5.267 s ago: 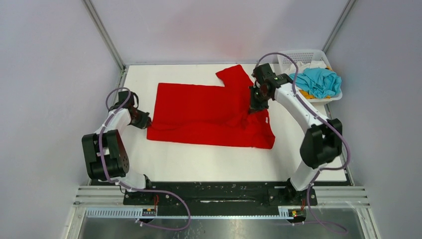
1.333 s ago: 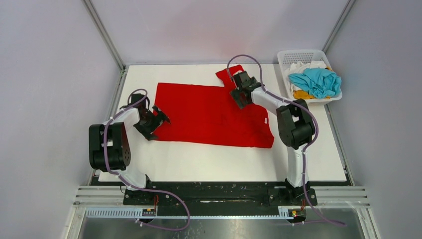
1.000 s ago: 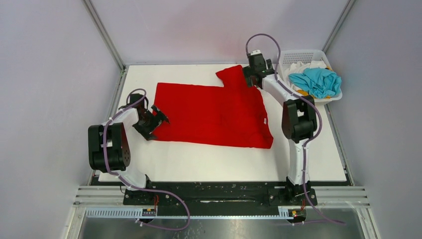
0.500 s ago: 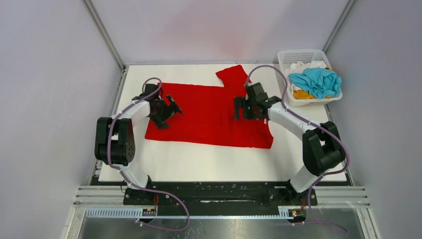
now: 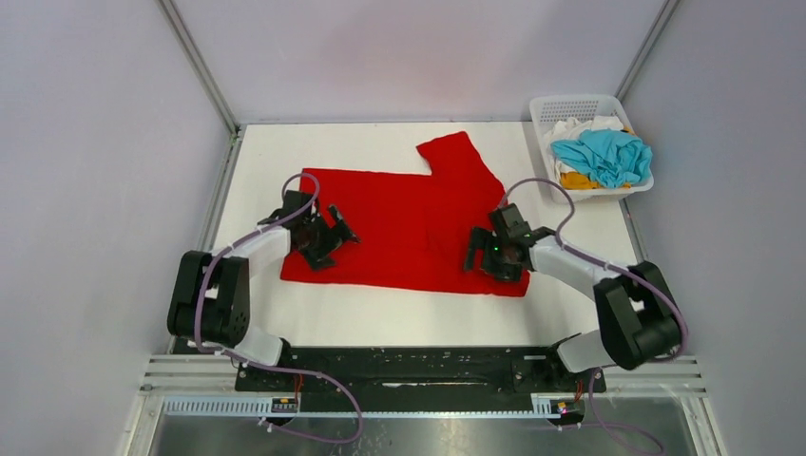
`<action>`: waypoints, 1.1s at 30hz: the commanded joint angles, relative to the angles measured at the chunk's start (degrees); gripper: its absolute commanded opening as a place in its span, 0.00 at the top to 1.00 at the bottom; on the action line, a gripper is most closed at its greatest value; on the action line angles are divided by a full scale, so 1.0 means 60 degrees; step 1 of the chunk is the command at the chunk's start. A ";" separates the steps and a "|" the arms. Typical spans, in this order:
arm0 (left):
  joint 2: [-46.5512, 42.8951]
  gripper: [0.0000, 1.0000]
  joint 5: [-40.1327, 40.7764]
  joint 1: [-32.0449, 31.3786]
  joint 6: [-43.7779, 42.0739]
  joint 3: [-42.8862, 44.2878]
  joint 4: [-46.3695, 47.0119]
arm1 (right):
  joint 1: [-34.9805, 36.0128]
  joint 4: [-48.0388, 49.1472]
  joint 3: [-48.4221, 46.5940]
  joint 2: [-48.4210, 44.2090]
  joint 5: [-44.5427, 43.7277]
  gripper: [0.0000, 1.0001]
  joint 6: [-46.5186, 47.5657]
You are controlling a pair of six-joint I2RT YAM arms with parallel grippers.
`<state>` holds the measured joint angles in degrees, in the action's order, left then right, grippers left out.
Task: Fold and stack the t-shirts
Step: Fold the flattened tshirt in 1/3 of the way
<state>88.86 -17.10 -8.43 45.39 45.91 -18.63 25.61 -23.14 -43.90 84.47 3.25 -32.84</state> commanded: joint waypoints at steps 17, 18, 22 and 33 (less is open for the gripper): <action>-0.4429 0.01 0.0619 -0.1528 0.1432 -0.3719 -0.2617 | -0.0523 -0.2441 0.2536 -0.3065 0.0778 0.01 -0.1873; -0.4635 0.01 0.0719 -0.1562 0.1498 -0.3743 -0.2834 | -0.0515 -0.2434 0.2475 -0.3062 0.0702 0.01 -0.1861; -0.4985 0.01 0.0736 -0.1584 0.1673 -0.3956 -0.3257 | -0.0532 -0.2377 0.2139 -0.2824 0.0368 0.00 -0.1759; -0.4866 0.01 0.1276 -0.1599 0.1689 -0.2986 -0.3426 | -0.0520 -0.2801 0.2375 -0.3230 0.0596 0.01 -0.2221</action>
<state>58.83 -15.11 -17.93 56.10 25.93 -32.42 22.74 -34.70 -31.83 66.87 7.51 -44.03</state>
